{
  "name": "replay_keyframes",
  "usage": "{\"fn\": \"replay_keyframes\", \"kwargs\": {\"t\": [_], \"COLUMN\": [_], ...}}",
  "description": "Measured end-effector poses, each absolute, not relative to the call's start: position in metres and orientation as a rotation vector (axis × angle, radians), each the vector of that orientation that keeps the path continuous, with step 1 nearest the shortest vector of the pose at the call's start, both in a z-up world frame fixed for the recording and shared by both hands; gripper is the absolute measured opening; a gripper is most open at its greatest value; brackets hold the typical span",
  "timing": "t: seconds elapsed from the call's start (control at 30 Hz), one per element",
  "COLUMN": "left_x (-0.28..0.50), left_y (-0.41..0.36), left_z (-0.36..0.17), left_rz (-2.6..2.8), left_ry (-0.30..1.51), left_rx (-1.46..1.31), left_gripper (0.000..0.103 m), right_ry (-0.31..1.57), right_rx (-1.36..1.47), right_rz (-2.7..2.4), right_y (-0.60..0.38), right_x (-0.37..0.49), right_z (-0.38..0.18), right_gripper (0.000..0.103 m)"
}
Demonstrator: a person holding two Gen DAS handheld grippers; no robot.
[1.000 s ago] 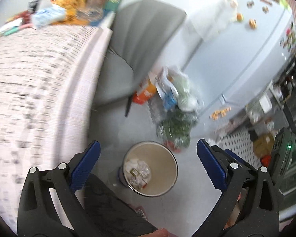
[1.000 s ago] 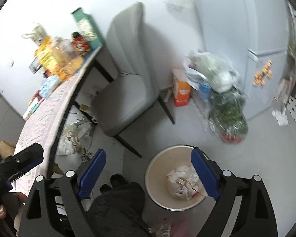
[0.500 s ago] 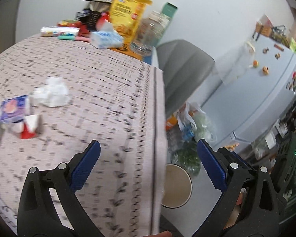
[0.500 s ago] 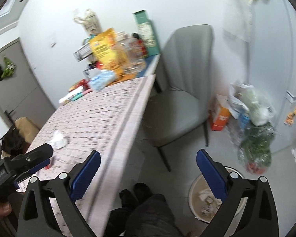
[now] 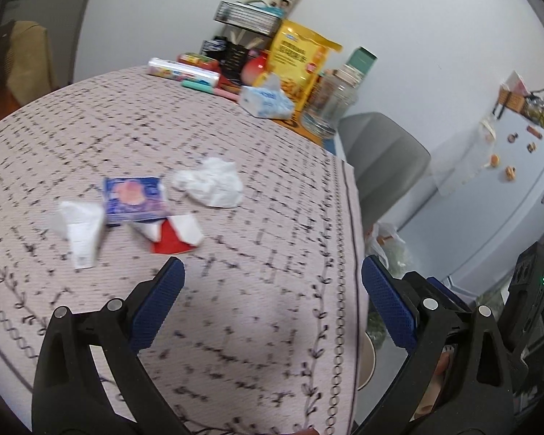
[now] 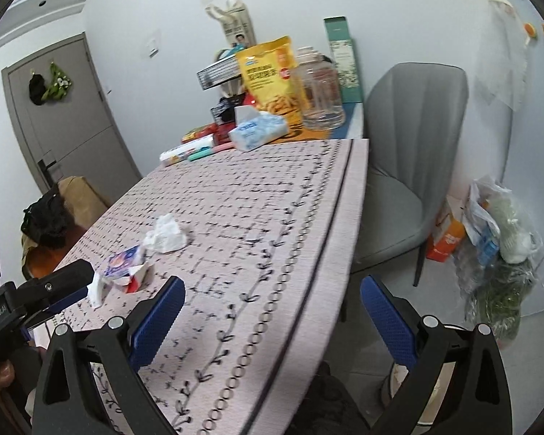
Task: Collect trash
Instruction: 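Move both tools back over the table toward the remaining trash, then grasp the white tissue with the left tool while the right tool grasps the red-and-white paper scrap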
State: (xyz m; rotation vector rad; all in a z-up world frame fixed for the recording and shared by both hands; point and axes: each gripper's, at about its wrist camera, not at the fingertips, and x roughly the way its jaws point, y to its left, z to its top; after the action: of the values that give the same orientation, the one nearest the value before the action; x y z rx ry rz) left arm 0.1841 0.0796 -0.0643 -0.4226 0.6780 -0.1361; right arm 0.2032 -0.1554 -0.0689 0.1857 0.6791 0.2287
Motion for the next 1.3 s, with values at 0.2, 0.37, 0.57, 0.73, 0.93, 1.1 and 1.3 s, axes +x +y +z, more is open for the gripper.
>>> {"fn": "replay_keyframes", "kwargs": {"t": [0.2,0.37,0.57,0.73,0.93,1.1,1.3], "left_x": [0.169,0.159,0.151,0.149,0.156,0.16,0.178], "left_y": [0.108,0.129,0.152,0.169,0.189,0.204,0.204], "left_z": [-0.068,-0.073,-0.085,-0.096,-0.11,-0.117,-0.125], "left_rz": [-0.081,-0.03,0.024,0.07,0.118,0.139,0.143], "left_ry": [0.663,0.661,0.672,0.686,0.707,0.718,0.755], "left_rx": [-0.452,-0.472,-0.505,-0.523,-0.559,-0.583,-0.563], "left_gripper": [0.097,0.097,0.097,0.097,0.093,0.085,0.078], "right_ry": [0.687,0.725,0.743,0.774,0.785,0.798,0.812], "right_rx": [0.163,0.151,0.143,0.127,0.106,0.082,0.094], "right_rz": [0.286,0.388,0.443,0.464,0.464,0.455,0.464], "right_y": [-0.131,-0.106,-0.084,-0.074,-0.071,-0.07,-0.067], "right_x": [0.206,0.209,0.207,0.209,0.216,0.225,0.232], "right_z": [-0.071,-0.074,-0.081,-0.091,-0.094,-0.095,-0.098], "right_gripper": [0.095,0.095,0.095,0.092,0.09,0.084,0.082]}}
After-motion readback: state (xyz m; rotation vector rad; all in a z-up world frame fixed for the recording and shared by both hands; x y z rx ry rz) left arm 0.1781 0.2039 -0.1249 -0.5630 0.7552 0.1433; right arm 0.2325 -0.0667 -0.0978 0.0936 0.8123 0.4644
